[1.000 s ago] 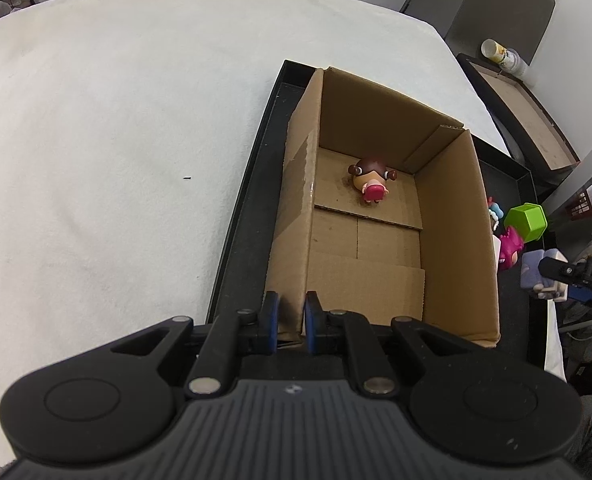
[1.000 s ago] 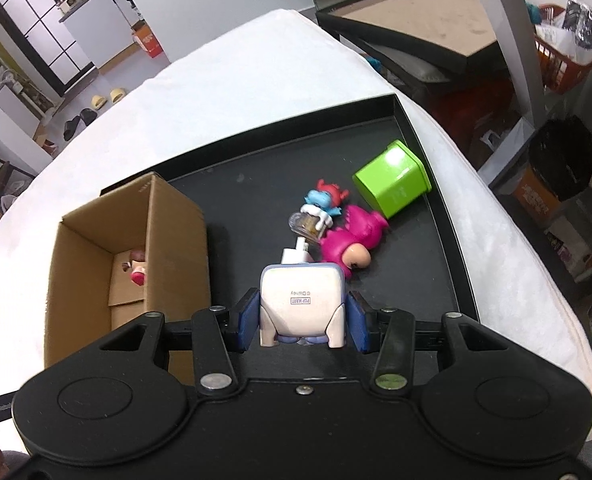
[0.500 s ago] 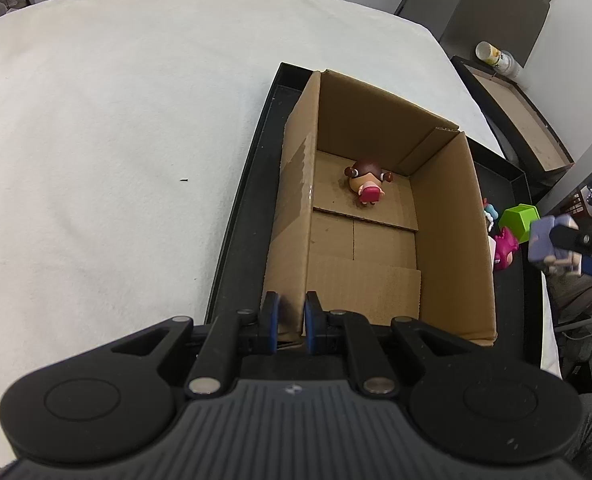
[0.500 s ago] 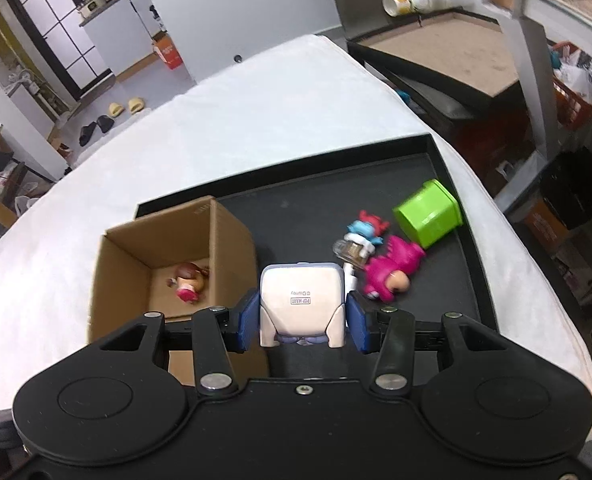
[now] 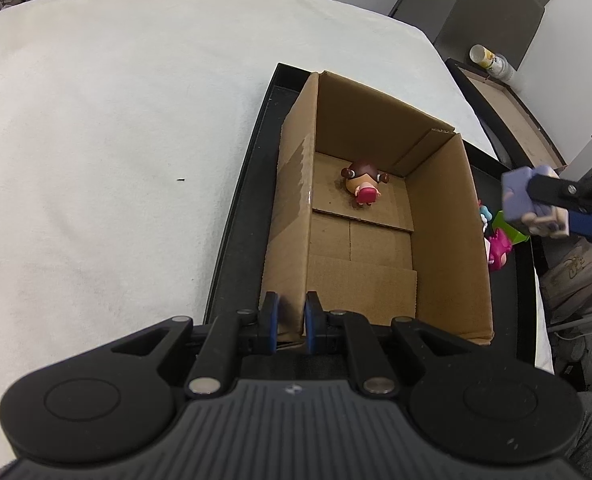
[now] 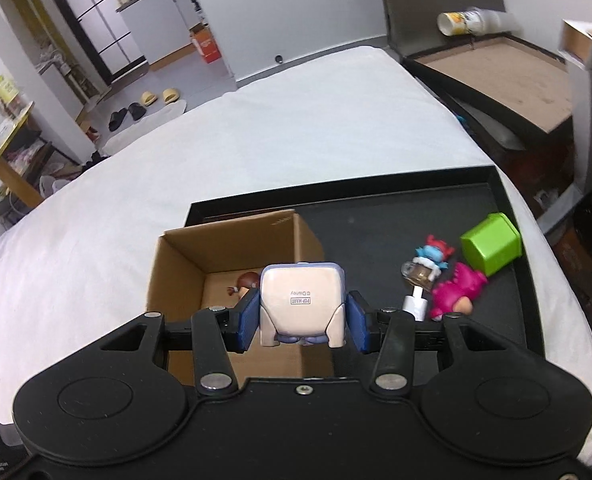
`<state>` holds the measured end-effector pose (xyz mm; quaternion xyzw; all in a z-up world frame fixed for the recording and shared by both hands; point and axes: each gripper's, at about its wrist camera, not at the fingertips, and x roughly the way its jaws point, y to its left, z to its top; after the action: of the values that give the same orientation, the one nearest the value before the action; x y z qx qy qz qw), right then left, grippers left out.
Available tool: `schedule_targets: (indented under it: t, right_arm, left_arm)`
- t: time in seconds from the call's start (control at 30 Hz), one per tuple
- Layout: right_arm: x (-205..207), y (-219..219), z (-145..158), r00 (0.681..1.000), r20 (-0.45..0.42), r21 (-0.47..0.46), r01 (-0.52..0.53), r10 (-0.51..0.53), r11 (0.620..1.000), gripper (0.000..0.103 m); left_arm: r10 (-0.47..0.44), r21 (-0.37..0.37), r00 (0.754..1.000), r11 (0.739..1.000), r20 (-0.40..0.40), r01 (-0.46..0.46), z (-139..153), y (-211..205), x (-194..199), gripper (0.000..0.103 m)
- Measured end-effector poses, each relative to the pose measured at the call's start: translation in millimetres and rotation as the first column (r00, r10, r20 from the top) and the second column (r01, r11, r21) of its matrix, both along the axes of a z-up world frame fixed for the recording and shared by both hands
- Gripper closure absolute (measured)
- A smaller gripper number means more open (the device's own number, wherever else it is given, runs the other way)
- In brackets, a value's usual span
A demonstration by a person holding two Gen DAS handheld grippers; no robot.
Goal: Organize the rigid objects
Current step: 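Carry the white charger with the right gripper into the box and release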
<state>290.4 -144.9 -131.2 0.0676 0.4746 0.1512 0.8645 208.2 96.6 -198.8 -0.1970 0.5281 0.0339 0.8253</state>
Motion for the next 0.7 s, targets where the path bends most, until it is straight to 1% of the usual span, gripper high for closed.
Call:
schedule_targets:
  t: [0.2,0.33,0.5,0.7]
  right_arm:
    - [2,27,-2,0.999,0.014,-0.026,-0.040,0.040,0.999,0.058]
    - [5,40,-9,0.998,0.014,-0.048,-0.061,0.062,0.997,0.058]
    - [14,57,-15,0.995,0.026,-0.084,-0.090,0.092,0.992,0.058]
    - [25,73,-24,0.992,0.030,-0.149,-0.119,0.125,0.982,0.058]
  left_arm:
    - [-0.001,-0.019,1.000,1.000,0.010,0.002,-1,3,-1,0.090]
    - [-0.005,-0.027,1.000,1.000,0.014,0.005,-2,4,-2,0.090]
    - [-0.005,-0.039,1.000,0.999,0.014,0.005,-3,7,-2,0.090]
    - [-0.001,-0.050,1.000,0.999,0.017,0.002,-4,10,-3,0.090]
